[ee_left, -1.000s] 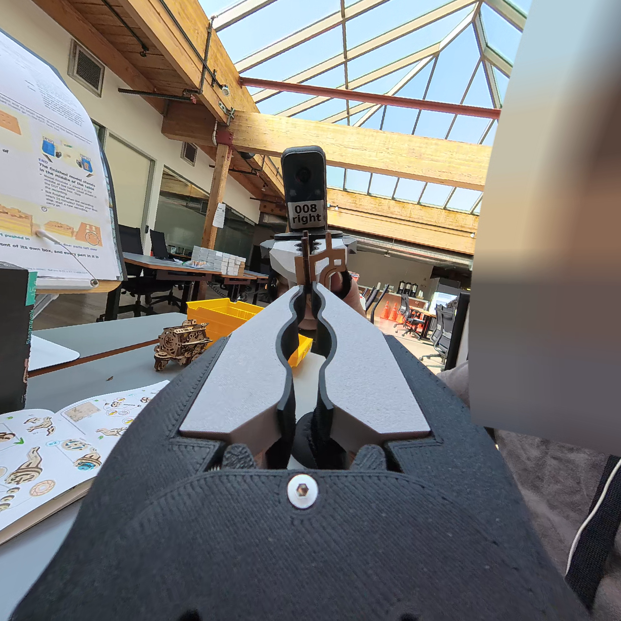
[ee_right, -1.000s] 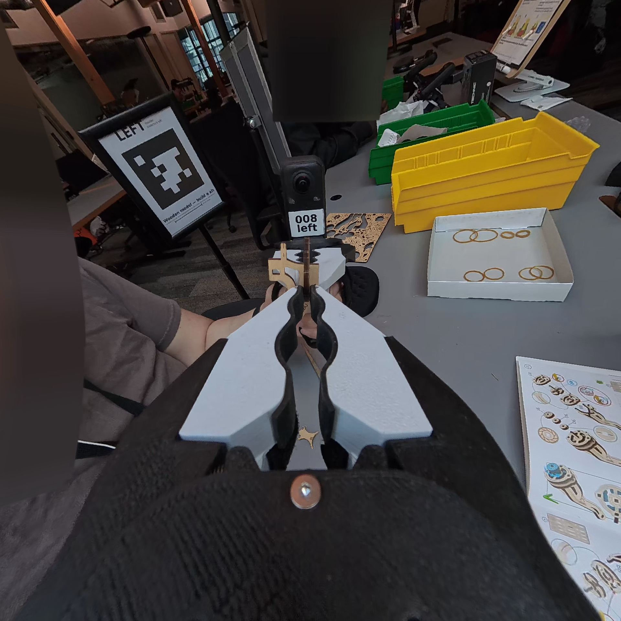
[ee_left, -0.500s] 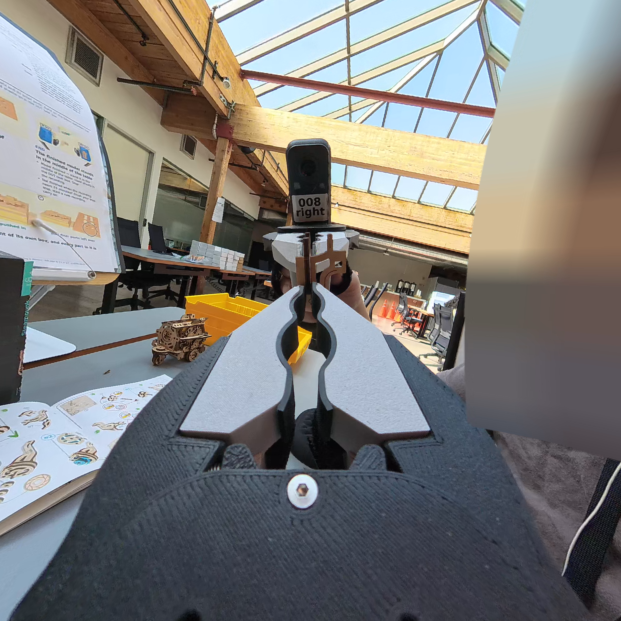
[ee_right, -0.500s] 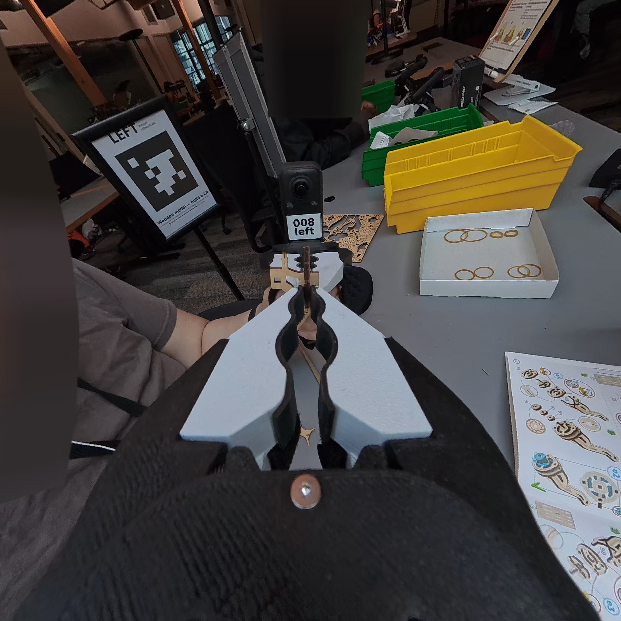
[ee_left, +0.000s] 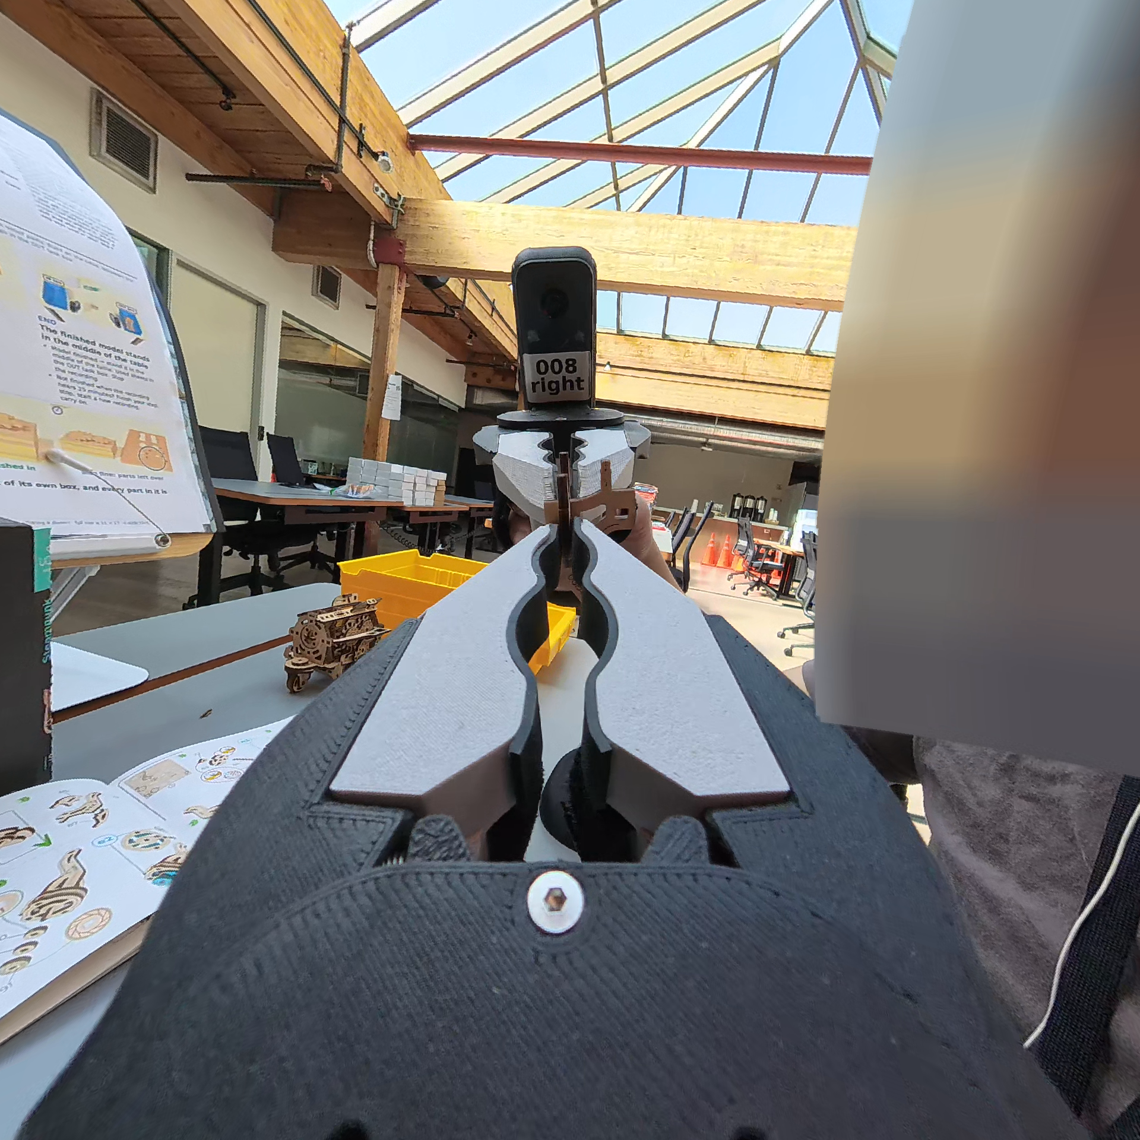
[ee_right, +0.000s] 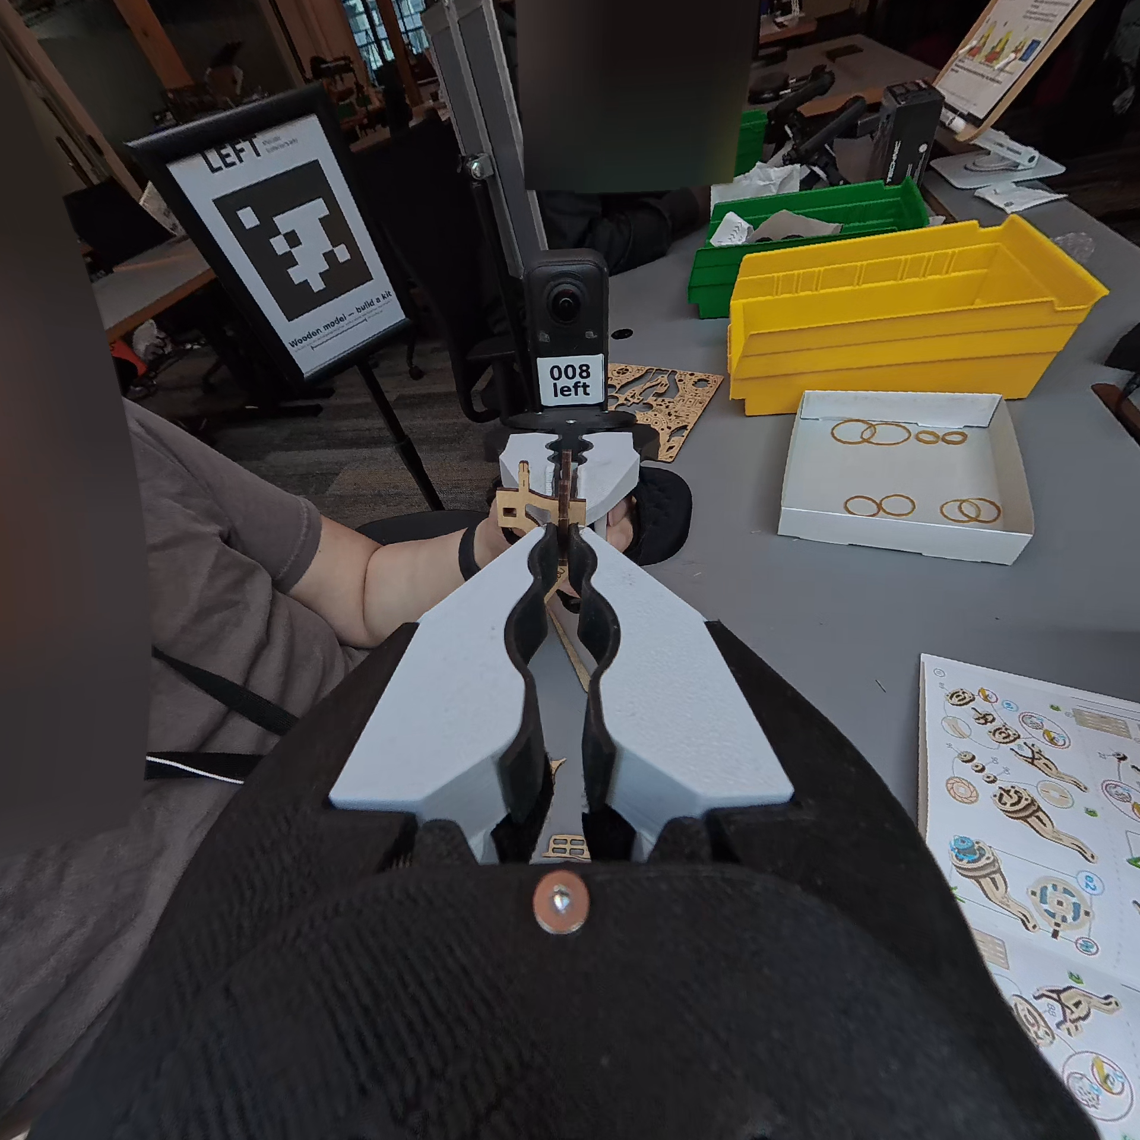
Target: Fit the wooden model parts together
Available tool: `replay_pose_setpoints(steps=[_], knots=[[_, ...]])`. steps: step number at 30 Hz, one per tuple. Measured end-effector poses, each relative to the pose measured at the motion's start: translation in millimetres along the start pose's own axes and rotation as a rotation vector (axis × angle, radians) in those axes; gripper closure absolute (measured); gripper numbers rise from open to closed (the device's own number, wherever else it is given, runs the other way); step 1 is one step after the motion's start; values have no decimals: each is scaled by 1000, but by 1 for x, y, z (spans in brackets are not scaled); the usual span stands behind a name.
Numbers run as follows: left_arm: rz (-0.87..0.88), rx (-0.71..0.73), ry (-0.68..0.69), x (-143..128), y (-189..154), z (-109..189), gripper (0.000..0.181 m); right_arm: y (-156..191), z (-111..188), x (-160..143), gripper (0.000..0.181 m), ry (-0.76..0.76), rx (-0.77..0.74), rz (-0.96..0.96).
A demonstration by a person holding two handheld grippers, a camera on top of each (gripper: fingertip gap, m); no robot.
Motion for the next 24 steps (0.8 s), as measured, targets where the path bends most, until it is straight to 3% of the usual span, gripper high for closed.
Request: replay_pose_setpoints(steps=[24], knots=[[-63, 21, 79, -8, -2, -1, 181, 3, -1, -9, 180, 101, -50, 29]])
Point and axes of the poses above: each gripper's, where its closed fingertips meet, z back along the fingers, x out of its top, y = z × x across the jaws, the point moved 1 cm from there along z, back along the fingers, and after that the axes turned 4 degrees about y, right-handed, at the moved point
